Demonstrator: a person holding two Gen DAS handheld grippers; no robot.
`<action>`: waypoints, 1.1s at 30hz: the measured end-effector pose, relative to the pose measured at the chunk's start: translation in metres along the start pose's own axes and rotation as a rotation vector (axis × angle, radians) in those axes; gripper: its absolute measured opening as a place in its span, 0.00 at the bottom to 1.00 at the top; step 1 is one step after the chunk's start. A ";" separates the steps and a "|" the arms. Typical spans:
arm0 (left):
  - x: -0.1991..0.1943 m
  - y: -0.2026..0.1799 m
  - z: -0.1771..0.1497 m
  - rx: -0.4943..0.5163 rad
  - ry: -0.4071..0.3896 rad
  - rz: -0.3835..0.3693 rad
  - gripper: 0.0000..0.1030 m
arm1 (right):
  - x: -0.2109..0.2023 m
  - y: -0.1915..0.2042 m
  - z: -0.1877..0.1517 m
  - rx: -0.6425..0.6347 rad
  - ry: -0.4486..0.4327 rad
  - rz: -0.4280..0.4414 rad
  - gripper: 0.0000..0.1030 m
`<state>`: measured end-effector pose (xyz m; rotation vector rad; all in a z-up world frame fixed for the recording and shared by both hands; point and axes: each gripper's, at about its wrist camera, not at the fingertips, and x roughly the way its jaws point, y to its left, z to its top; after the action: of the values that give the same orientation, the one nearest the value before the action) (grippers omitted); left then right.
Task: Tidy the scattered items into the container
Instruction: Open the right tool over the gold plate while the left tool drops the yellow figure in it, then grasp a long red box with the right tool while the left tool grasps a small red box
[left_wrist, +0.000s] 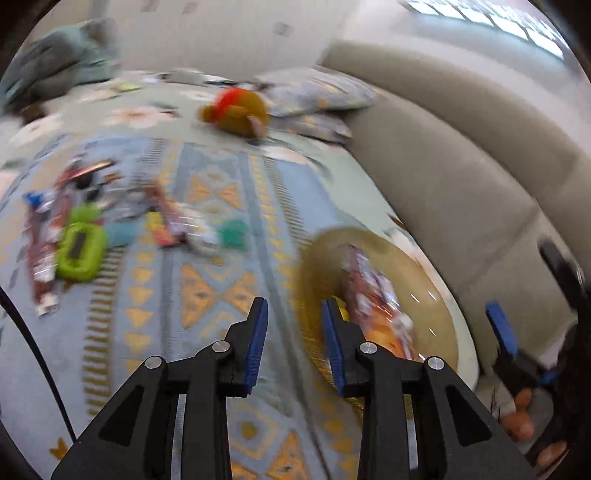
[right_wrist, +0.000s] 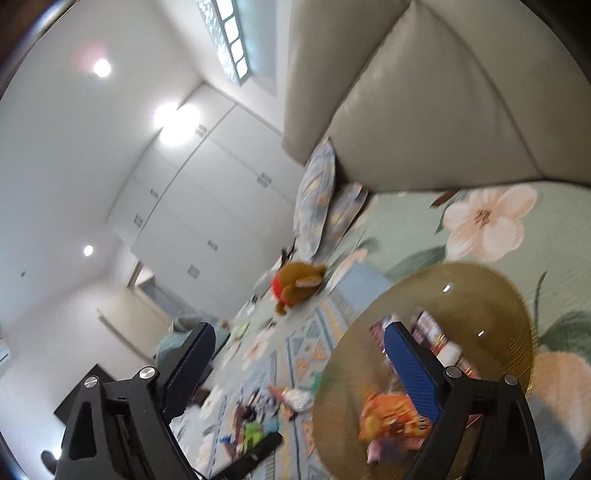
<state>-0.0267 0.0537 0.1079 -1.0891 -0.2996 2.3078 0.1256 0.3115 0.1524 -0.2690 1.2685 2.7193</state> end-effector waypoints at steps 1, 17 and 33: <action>-0.006 0.014 0.002 -0.030 -0.022 0.038 0.27 | 0.003 0.003 -0.002 0.001 0.010 0.010 0.90; -0.038 0.194 -0.001 -0.342 -0.090 0.348 0.28 | 0.157 0.103 -0.153 -0.212 0.419 0.138 0.91; -0.018 0.252 -0.022 -0.390 -0.103 0.327 0.28 | 0.280 0.079 -0.250 -0.036 0.870 0.194 0.79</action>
<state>-0.1002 -0.1631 -0.0009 -1.2840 -0.6793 2.6734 -0.1365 0.0808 -0.0067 -1.5286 1.4477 2.8632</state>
